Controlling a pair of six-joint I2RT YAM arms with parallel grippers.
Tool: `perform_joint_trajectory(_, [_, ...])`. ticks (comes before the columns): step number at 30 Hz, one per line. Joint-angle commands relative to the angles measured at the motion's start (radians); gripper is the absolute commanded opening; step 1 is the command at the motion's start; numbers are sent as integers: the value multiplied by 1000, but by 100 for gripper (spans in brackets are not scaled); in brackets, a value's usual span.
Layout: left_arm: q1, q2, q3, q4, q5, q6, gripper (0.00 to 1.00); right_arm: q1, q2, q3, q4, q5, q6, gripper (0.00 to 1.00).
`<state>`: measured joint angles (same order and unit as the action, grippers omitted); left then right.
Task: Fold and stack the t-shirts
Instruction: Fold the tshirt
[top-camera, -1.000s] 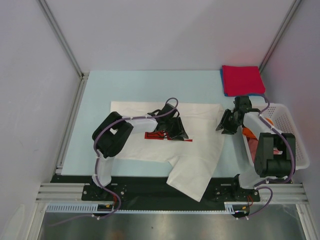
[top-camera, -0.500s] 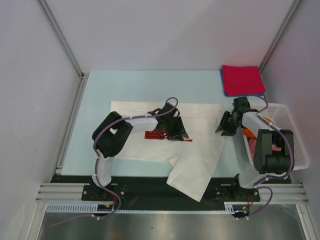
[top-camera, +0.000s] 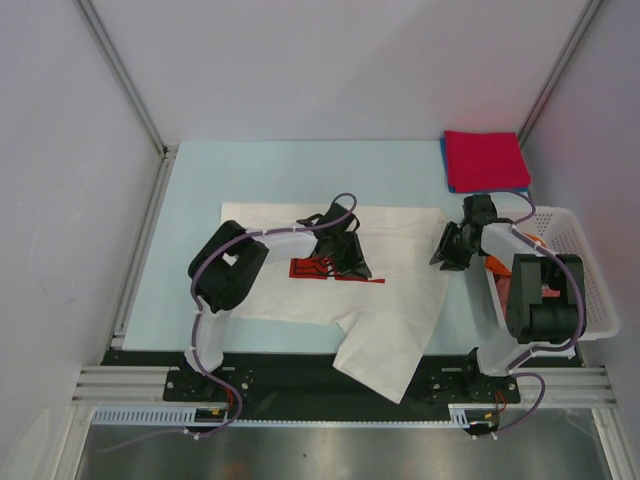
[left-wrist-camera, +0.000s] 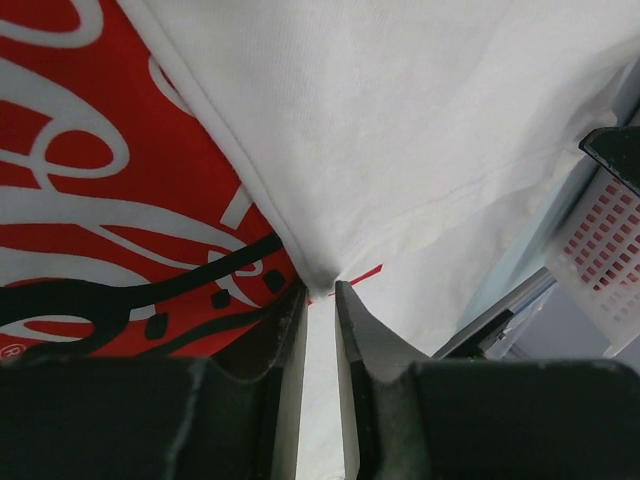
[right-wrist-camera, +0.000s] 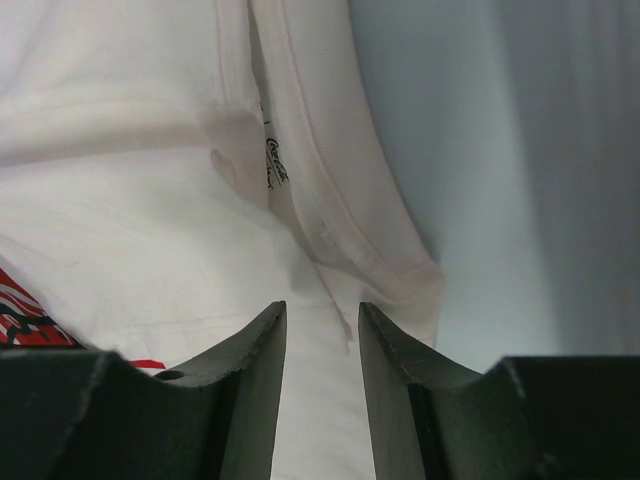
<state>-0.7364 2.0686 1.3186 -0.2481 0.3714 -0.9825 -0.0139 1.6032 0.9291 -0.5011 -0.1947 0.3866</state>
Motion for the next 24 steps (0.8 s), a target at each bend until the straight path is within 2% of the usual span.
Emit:
perform_joint_trajectory(1, [5, 12, 24, 1, 12, 22, 20, 5, 18, -24, -7, 6, -11, 40])
perform_joint_trajectory(5, [5, 15, 27, 6, 17, 27, 14, 8, 24, -33, -2, -6, -8, 40])
perform_joint_trajectory(9, [5, 10, 50, 1, 21, 41, 1, 11, 15, -47, -1, -14, -9, 39])
perform_joint_trajectory(15, [6, -11, 62, -11, 17, 59, 0, 11, -5, -76, -1, -17, -12, 35])
perform_joint_trajectory(24, [6, -34, 60, -20, 17, 80, 0, 11, -52, -102, -5, -8, -11, 37])
